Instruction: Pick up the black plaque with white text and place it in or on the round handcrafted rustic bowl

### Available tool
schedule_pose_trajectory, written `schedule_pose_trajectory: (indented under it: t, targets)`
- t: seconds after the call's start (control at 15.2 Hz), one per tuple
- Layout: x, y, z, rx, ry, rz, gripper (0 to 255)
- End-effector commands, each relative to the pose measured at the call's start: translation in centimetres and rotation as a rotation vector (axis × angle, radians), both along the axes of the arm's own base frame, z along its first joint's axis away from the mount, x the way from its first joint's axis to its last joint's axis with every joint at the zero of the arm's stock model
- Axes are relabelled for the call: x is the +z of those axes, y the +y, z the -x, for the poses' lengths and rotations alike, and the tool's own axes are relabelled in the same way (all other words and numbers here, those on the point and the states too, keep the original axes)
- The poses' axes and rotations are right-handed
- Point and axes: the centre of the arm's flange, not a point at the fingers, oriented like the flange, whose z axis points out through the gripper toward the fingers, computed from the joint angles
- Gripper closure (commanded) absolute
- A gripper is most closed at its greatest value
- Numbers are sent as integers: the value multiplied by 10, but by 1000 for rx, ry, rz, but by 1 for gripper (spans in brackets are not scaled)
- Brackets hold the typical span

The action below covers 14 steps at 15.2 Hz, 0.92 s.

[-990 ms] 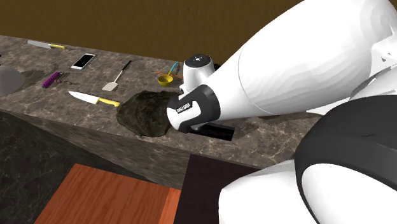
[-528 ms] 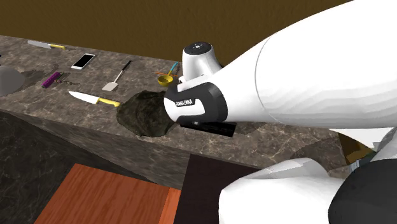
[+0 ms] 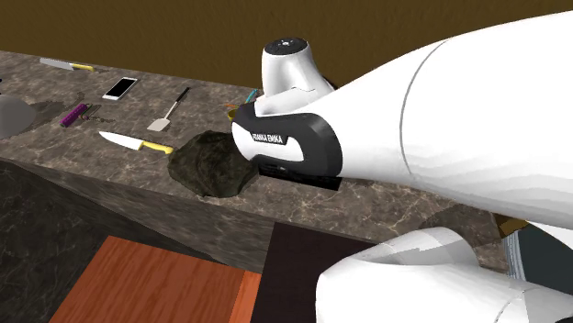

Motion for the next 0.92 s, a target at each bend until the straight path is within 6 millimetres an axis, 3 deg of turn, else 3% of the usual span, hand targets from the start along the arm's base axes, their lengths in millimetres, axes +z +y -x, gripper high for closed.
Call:
schedule_pose_trajectory:
  t: [0.0,0.66,0.86]
  targets:
    - [12,0,-1,0,0,0,255]
    - [61,0,-1,0,0,0,255]
    - [64,-30,-26,0,0,0,255]
